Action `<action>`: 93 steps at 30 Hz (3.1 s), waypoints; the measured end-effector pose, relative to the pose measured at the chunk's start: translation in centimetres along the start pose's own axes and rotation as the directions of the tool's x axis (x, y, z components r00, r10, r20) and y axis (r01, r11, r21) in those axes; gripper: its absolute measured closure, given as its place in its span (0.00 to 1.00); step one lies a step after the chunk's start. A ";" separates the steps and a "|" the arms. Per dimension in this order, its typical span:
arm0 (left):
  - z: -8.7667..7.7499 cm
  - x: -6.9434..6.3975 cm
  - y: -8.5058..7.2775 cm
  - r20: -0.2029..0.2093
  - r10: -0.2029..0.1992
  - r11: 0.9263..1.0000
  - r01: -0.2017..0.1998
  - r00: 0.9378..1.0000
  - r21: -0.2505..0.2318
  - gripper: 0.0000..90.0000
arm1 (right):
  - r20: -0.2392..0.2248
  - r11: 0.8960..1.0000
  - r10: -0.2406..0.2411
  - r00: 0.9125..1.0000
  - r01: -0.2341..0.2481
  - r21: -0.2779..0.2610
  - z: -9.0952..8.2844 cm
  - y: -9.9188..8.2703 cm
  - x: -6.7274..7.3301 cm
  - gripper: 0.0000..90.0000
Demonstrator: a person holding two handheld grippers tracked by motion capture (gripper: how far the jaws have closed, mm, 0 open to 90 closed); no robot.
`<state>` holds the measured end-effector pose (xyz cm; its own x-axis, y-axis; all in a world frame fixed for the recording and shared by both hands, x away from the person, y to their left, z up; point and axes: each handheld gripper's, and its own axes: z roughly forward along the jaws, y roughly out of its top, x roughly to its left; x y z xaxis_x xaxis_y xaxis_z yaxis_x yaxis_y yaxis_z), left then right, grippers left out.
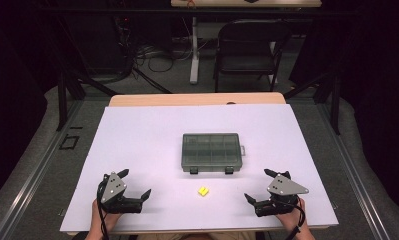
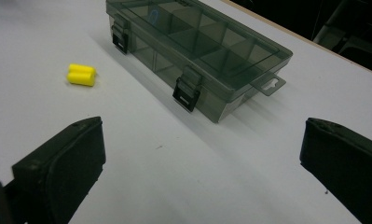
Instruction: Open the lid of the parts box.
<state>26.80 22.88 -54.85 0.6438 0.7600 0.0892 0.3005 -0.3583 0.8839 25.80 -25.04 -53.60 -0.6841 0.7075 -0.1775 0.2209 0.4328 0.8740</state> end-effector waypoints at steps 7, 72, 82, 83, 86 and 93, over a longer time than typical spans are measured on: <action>0.5 0.0 0.5 0.013 -0.002 1.000 0.002 1.000 -0.003 0.00 | -0.005 1.000 0.001 1.000 -0.001 0.015 0.3 -0.1 0.0 0.00; 11.8 -3.4 6.8 0.172 0.089 0.988 -0.108 0.981 0.107 0.02 | -0.111 0.986 0.060 0.992 -0.041 0.163 8.7 3.4 -4.1 0.02; 13.0 -3.6 6.9 0.183 0.088 0.984 -0.113 0.979 0.136 0.06 | -0.122 0.984 0.065 0.990 -0.043 0.175 9.0 3.3 -4.3 0.08; 13.1 -3.6 6.9 0.186 0.088 0.983 -0.115 0.979 0.140 0.06 | -0.124 0.983 0.069 0.990 -0.046 0.179 9.0 3.3 -4.3 0.08; 13.4 -3.8 6.9 0.185 0.097 0.980 -0.126 0.978 0.154 0.09 | -0.126 0.981 0.071 0.989 -0.046 0.189 9.1 3.2 -4.3 0.13; 13.6 -3.8 6.8 0.183 0.096 0.979 -0.126 0.979 0.160 0.17 | -0.120 0.979 0.074 0.990 -0.049 0.199 9.3 3.0 -4.2 0.16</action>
<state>35.97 10.23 -55.44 0.7872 0.6104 0.0881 0.3259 -0.5330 0.7809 35.79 -21.47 -54.45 -0.7446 0.6651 -0.0567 0.3879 0.5002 0.7742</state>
